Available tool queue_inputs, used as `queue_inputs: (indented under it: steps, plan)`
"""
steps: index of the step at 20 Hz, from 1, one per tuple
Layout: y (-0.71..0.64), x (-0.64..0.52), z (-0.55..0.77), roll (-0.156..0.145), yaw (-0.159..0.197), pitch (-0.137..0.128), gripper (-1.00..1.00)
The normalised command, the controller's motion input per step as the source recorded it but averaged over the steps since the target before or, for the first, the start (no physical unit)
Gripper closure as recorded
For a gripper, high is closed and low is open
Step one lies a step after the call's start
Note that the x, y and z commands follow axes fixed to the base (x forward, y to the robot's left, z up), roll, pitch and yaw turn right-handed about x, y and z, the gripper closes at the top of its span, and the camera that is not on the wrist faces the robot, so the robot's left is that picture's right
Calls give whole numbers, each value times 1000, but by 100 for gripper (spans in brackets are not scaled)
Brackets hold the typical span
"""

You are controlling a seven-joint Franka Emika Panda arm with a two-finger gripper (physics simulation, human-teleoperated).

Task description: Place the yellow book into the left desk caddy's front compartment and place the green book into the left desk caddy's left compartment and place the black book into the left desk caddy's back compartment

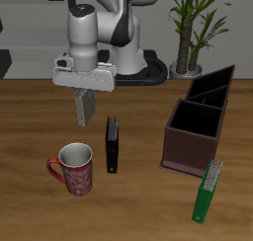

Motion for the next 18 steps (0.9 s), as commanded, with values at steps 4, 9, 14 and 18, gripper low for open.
queue_inputs:
  steps: [4,9,14,18]
  plan:
    - [559,-165,217,-21,19,-93,100]
    - [608,-130,125,20,40,-46,100]
    - [545,-42,100,61,2,-37,100]
    - [649,6,199,5,-4,-31,100]
